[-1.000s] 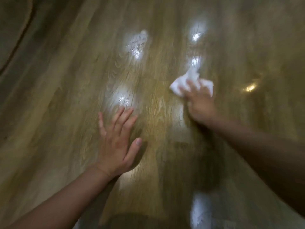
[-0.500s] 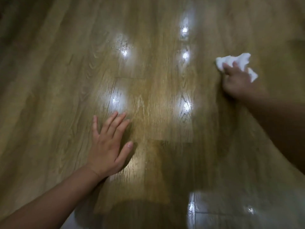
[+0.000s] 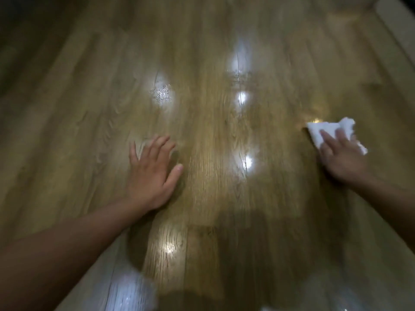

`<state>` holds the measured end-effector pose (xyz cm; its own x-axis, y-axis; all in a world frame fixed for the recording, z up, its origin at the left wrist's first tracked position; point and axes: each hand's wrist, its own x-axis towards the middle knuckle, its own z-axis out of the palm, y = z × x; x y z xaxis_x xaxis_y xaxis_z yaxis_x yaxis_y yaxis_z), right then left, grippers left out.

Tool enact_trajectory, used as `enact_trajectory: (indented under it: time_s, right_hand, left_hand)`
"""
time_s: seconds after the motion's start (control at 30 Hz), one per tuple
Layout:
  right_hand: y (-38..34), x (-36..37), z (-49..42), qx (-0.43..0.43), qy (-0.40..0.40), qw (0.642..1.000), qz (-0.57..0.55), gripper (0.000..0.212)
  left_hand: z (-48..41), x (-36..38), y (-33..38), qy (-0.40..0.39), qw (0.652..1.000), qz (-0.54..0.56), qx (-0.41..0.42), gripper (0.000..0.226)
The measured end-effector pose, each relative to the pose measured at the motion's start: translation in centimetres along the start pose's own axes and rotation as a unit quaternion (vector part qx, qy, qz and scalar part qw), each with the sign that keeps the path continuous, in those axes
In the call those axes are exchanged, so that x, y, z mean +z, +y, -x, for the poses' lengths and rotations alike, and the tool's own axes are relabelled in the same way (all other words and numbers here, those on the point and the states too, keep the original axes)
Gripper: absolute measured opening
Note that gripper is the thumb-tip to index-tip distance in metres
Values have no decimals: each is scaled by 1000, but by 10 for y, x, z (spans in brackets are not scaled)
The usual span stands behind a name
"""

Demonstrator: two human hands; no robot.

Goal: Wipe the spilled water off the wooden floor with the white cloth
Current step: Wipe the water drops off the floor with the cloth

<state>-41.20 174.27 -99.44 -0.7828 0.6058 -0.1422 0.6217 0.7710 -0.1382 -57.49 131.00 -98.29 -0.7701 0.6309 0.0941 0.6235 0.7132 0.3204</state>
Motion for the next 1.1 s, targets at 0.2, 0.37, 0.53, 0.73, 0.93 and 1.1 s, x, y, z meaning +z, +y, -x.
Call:
enact_trajectory:
  time_s: [0.2,0.37,0.53,0.73,0.93,1.1]
  right_hand:
    - [-57,-8,-78,119,10,992,-28,49]
    - [-158,-1,-141,-26,-6,999,-20,65]
    - [-295,11,-160,-134,-88,987,-10,51]
    - [-497,39,-58,-560,-302,769,-57,47]
    - [-536,68,42,-631,-217,745,22,47]
    - [-412,42,-111,-336,-106,932,-80,50]
  left_hand:
    - [-10,19,-1,-18,998,-44,-45,67]
    - [-13,20,-3,-54,996,-55,-42,64]
    - [-16,15,-2,-67,995,-56,-44,63]
    - [-17,9,-1,-71,994,-75,-43,60]
    - [-23,14,-15,-153,982,-104,-35,63]
    - [-18,13,-3,-71,996,-38,-49,61]
